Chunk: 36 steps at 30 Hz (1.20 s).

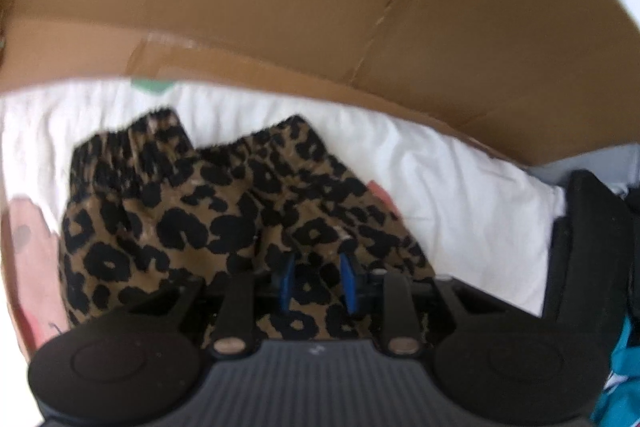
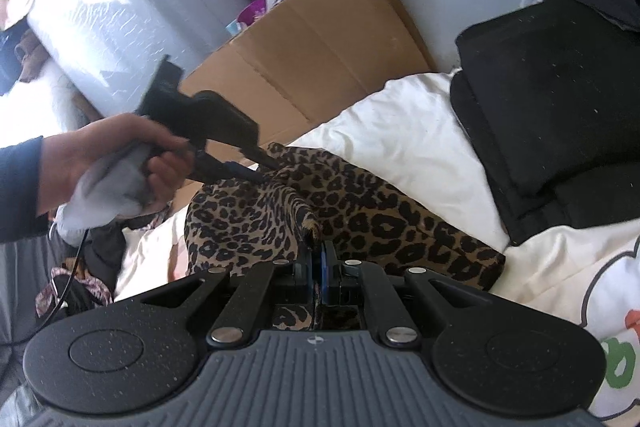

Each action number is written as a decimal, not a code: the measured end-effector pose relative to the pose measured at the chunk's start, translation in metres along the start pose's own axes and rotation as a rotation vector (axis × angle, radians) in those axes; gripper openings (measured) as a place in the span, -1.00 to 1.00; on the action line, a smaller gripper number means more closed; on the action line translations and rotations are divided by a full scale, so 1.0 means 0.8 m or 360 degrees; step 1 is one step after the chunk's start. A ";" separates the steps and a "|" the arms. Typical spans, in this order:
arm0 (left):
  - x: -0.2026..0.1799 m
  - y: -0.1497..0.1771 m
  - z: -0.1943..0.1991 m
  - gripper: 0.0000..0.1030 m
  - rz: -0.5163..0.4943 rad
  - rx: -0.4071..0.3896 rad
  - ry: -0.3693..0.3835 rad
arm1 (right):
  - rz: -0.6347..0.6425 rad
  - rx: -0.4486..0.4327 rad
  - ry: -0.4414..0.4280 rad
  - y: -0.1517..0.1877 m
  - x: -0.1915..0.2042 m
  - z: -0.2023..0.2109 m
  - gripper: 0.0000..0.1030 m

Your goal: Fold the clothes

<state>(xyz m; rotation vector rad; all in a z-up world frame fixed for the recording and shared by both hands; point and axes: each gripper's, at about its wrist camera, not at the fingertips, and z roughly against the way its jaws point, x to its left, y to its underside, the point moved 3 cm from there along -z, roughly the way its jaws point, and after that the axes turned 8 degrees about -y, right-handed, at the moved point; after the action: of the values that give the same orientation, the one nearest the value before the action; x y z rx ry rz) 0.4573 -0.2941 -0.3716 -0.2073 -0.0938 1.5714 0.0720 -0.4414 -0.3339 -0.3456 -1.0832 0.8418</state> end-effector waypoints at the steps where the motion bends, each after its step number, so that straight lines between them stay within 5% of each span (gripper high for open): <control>1: 0.002 -0.001 -0.005 -0.50 0.0040 0.0023 0.0008 | 0.0013 0.0002 0.0000 0.000 0.001 0.000 -0.97; 16: -0.003 0.004 -0.026 -0.49 -0.0026 0.0146 -0.0164 | 0.0040 0.0027 -0.0002 0.006 0.000 0.000 -0.97; 20: 0.001 0.006 -0.025 -0.72 -0.0036 0.0153 -0.0187 | 0.0034 0.0022 0.0007 0.007 -0.003 0.000 -0.97; 23: 0.009 0.010 -0.017 -0.95 -0.0029 0.0144 -0.0170 | 0.0017 0.0006 0.0023 0.007 -0.007 0.001 -0.97; 36: 0.010 -0.013 0.061 -0.98 0.0031 -0.0044 0.0043 | -0.0240 -0.0103 0.0128 0.015 -0.046 0.000 -0.97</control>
<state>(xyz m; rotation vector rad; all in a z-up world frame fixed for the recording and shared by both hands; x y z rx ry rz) 0.4579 -0.2825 -0.3224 -0.2517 -0.0924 1.5866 0.0593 -0.4615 -0.3648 -0.3446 -1.0497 0.6548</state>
